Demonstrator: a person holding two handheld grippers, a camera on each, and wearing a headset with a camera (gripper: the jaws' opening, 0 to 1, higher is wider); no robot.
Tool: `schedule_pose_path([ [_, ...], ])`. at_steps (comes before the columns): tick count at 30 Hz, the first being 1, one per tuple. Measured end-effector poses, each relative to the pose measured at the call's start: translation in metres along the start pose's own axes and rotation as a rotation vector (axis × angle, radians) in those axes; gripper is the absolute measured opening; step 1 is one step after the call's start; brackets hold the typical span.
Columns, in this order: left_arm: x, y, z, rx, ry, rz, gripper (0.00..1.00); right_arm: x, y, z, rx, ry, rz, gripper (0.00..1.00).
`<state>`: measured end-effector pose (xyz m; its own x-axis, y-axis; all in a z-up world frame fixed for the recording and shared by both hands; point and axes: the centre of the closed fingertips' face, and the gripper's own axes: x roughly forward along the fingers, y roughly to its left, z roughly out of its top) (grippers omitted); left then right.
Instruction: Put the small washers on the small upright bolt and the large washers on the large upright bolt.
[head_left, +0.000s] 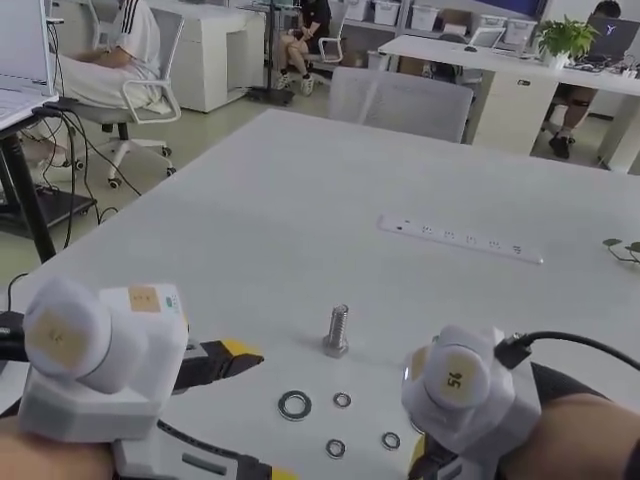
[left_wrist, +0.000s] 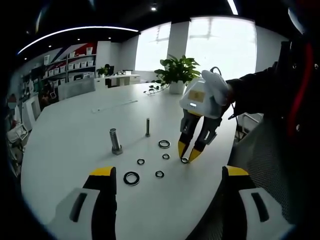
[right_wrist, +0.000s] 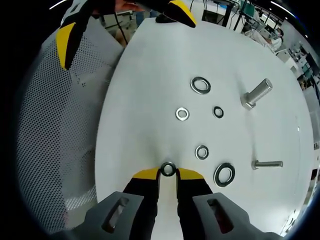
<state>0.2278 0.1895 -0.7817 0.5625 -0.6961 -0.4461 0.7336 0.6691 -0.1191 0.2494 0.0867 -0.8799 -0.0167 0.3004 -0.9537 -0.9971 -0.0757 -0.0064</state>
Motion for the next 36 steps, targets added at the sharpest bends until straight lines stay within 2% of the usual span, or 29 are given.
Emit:
schedule_pose_path([
  [16, 0.000, -0.001, 0.000, 0.001, 0.003, -0.003, 0.87, -0.010, -0.007, -0.004, 0.012, 0.003, -0.014, 0.13],
  [36, -0.001, -0.001, 0.000, 0.007, 0.007, -0.003, 0.87, -0.011, -0.009, -0.009, 0.022, 0.018, -0.015, 0.13],
])
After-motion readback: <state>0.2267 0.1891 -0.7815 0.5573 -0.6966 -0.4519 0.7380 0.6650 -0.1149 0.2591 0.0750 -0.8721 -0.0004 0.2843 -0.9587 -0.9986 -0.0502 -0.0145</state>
